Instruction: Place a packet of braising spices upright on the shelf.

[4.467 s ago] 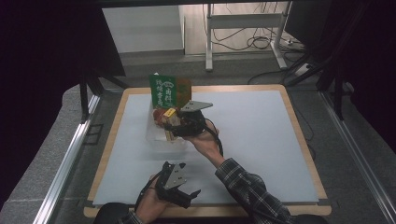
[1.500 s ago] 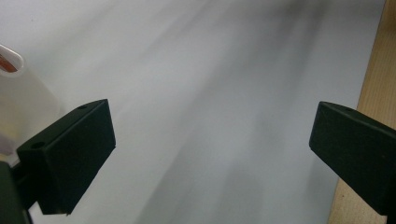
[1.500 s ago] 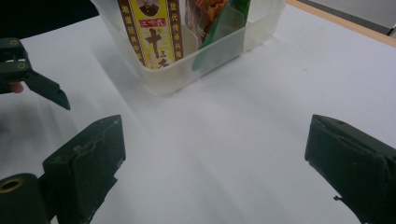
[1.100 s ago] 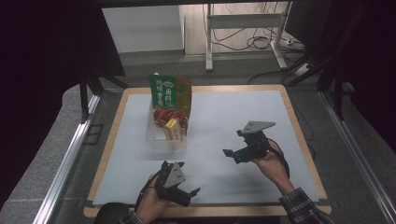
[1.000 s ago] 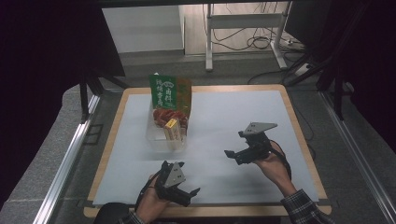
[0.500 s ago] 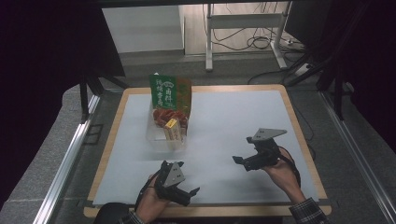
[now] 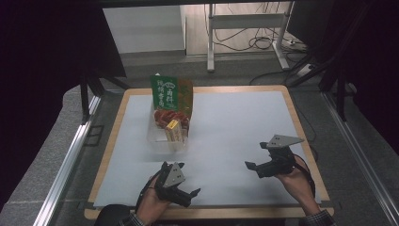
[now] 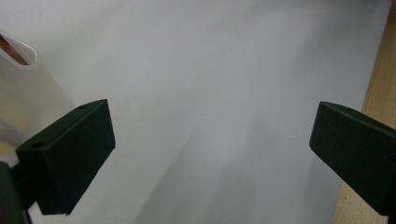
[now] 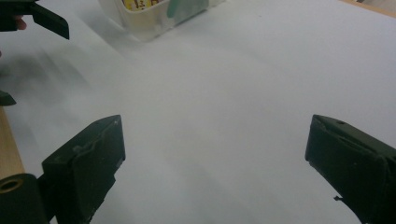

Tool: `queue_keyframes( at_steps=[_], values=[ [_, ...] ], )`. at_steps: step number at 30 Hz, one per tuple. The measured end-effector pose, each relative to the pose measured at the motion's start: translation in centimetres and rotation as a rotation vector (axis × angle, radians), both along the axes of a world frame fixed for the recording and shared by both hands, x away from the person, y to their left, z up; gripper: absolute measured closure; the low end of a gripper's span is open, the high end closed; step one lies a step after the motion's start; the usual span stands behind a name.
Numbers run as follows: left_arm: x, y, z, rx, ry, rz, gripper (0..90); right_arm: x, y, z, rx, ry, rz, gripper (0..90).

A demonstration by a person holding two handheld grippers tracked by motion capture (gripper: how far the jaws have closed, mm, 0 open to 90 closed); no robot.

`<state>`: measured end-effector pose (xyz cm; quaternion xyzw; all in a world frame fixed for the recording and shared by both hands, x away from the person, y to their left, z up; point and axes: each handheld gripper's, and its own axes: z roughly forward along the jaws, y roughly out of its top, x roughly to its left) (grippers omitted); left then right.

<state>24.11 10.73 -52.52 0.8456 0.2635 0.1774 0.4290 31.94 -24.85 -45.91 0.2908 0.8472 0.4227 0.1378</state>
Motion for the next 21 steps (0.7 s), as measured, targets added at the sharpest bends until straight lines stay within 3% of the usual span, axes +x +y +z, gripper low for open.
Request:
queue_keyframes(
  at_steps=[21],
  values=[
    [0.1, 0.1, 0.0, -0.001, 0.015, 0.005, 0.0, -2.5, -3.9, -1.2, -0.018, 0.007, -0.063, 3.9]
  ],
)
